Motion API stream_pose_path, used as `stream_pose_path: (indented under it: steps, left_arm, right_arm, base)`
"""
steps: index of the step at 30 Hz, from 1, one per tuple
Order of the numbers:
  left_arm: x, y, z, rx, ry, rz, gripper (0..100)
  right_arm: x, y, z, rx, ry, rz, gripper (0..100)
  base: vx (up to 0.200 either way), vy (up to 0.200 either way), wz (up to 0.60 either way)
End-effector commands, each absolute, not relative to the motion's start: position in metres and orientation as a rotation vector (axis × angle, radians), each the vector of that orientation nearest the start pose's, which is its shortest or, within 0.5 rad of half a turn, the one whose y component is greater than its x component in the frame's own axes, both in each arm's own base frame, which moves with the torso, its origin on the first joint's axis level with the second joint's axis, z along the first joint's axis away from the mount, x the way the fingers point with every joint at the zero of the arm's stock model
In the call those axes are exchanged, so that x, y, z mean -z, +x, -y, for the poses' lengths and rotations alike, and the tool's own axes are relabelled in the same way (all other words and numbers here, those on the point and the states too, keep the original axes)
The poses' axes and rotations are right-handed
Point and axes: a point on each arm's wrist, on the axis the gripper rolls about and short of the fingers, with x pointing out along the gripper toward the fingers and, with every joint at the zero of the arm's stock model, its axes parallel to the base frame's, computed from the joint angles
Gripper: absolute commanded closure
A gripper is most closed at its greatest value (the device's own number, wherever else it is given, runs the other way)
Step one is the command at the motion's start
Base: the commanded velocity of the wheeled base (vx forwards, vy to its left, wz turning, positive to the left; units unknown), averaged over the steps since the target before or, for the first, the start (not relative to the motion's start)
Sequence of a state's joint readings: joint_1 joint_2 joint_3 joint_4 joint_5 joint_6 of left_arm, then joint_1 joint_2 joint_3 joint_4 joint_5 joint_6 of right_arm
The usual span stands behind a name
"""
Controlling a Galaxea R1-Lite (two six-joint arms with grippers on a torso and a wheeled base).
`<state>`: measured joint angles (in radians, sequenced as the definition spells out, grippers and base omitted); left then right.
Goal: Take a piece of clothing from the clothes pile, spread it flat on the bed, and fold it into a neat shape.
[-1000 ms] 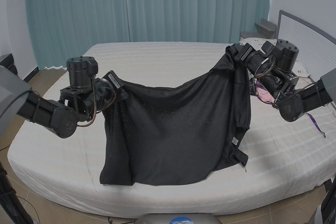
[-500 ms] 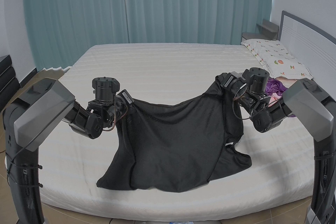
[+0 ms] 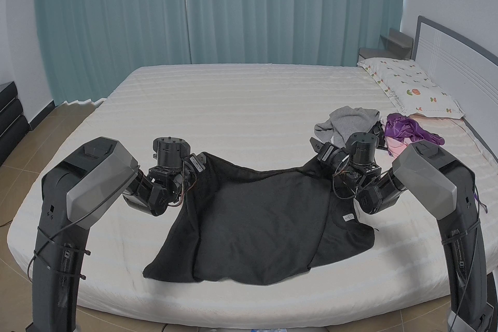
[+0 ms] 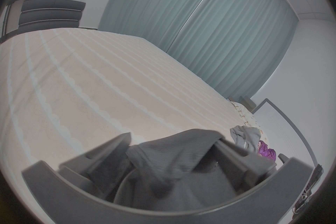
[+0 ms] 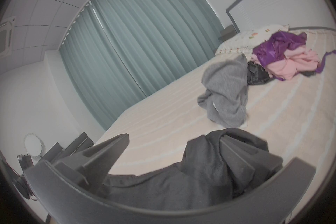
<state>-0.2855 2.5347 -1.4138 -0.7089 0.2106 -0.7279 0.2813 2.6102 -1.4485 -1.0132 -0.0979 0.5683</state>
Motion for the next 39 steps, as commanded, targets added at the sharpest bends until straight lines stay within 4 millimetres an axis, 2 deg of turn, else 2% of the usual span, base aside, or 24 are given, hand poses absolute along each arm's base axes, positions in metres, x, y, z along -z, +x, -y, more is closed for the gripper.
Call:
stream_pose_path:
  steps: [1, 3, 4, 7, 9, 13, 17, 22, 25, 30, 33, 35, 39]
  left_arm:
    - [0.011, 0.471, 0.125, -0.108, -0.609, -0.415, 0]
    - [0.009, 0.473, 0.121, -0.127, -0.610, -0.396, 0]
    - [0.000, 0.480, 0.114, -0.160, -0.623, -0.329, 0]
    - [-0.015, 0.490, 0.101, -0.178, -0.647, -0.242, 0]
    - [-0.017, 0.492, 0.098, -0.184, -0.661, -0.231, 0]
    - [-0.008, 0.494, 0.094, -0.193, -0.660, -0.245, 0]
    - [0.012, 0.494, 0.089, -0.218, -0.643, -0.298, 0]
    - [0.024, 0.489, 0.084, -0.252, -0.618, -0.394, 0]
    - [0.025, 0.486, 0.081, -0.252, -0.621, -0.420, 0]
    - [0.013, 0.478, 0.080, -0.249, -0.625, -0.423, 0]
    - [0.006, 0.466, 0.077, -0.231, -0.629, -0.451, 0]
    - [-0.006, 0.451, 0.076, -0.205, -0.672, -0.478, 0]
    - [-0.025, 0.425, 0.073, -0.155, -0.726, -0.529, 0]
  right_arm:
    - [0.001, 0.483, -0.128, -0.109, 0.560, -0.210, 0]
    - [-0.008, 0.484, -0.125, -0.102, 0.583, -0.188, 0]
    - [-0.028, 0.486, -0.119, -0.100, 0.630, -0.146, 0]
    - [-0.055, 0.492, -0.113, -0.107, 0.714, -0.072, 0]
    - [-0.059, 0.495, -0.111, -0.094, 0.730, -0.053, 0]
    - [-0.045, 0.491, -0.110, -0.058, 0.711, -0.121, 0]
    - [-0.012, 0.481, -0.102, 0.010, 0.674, -0.322, 0]
    - [0.000, 0.473, -0.091, 0.039, 0.662, -0.411, 0]
    - [-0.004, 0.469, -0.087, 0.022, 0.668, -0.425, 0]
    - [-0.015, 0.455, -0.080, -0.028, 0.683, -0.472, 0]
    - [-0.021, 0.445, -0.077, -0.049, 0.687, -0.498, 0]
    - [-0.024, 0.435, -0.075, -0.068, 0.692, -0.543, 0]
    - [-0.031, 0.426, -0.066, -0.066, 0.700, -0.570, 0]
  base:
    - [0.000, 0.000, 0.00]
    - [0.000, 0.000, 0.00]
    - [0.000, 0.000, 0.00]
    - [0.000, 0.000, 0.00]
    - [0.000, 0.000, 0.00]
    - [0.000, 0.000, 0.00]
    - [0.000, 0.000, 0.00]
    - [0.000, 0.000, 0.00]
    - [0.000, 0.000, 0.00]
    - [0.000, 0.000, 0.00]
    - [0.000, 0.000, 0.00]
    - [0.000, 0.000, 0.00]
    - [0.000, 0.000, 0.00]
